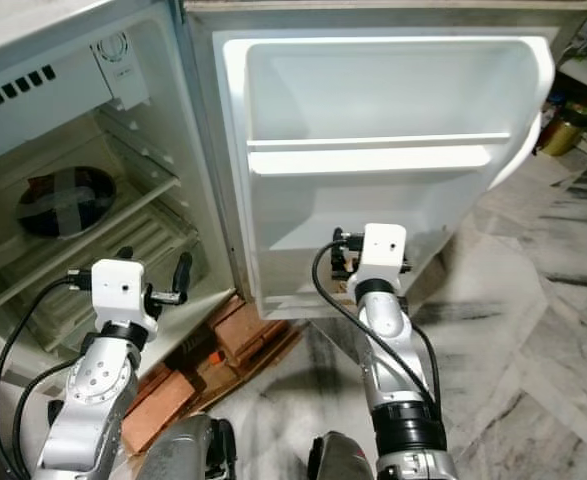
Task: Restocking fridge
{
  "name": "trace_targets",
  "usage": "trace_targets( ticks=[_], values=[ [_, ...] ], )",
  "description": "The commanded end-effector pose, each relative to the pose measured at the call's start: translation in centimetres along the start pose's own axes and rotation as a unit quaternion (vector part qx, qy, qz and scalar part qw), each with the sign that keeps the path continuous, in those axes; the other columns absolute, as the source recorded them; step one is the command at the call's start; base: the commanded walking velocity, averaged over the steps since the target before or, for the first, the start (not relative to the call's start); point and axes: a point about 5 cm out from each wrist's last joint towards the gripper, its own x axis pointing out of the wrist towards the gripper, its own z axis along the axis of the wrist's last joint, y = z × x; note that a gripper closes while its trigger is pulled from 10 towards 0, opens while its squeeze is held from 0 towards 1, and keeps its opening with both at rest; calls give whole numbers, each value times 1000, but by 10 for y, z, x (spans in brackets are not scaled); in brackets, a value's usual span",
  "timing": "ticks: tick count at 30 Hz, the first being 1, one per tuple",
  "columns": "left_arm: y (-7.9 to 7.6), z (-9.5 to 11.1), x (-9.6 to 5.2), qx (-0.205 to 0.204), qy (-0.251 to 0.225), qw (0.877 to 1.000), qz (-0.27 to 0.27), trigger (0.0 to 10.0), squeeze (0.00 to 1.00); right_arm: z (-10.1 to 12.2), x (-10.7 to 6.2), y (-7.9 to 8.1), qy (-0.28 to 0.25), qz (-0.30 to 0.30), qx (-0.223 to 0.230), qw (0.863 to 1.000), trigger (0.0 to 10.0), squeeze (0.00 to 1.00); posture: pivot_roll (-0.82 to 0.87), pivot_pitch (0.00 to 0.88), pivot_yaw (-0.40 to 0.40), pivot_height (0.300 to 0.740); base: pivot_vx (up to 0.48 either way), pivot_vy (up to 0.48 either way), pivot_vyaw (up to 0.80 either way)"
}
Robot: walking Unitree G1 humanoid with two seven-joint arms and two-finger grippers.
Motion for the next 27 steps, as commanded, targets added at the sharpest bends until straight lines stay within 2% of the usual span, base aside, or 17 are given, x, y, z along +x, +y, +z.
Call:
trace_targets(
  ticks=[1, 7, 10, 18, 24, 27],
  values=[
    [-1, -6, -3, 5, 15, 1000, -5, 10000, 0, 2, -2, -4, -10, 3, -5, 1000, 10000, 0, 93, 115, -28, 740, 0, -480, 0],
    [-4, -10, -4, 2, 29, 1000, -7, 10000, 0, -9, -1, -10, 25, -11, -2, 1000, 10000, 0, 92, 118, -24, 740, 0, -480, 0],
    [-5, -11, -4, 6, 31, 999, -10, 10000, 0, -12, -2, -12, 31, -15, 20, 999, 10000, 0, 89, 120, -24, 740, 0, -480, 0],
    [-6, -12, -4, 16, 32, 999, -12, 10000, 0, -17, -4, -4, 51, 27, 20, 998, 10000, 0, 89, 124, -25, 740, 0, -480, 0],
    [-6, -13, -4, 18, 40, 999, -11, 10000, 0, -13, -5, 5, 37, 57, 42, 997, 10000, 0, 89, 126, -25, 740, 0, -480, 0],
    [-6, -13, -3, 18, 39, 999, -13, 10000, 0, -11, -4, 6, 33, 60, 37, 997, 10000, 0, 86, 126, -24, 740, 0, -480, 0]
  ],
)
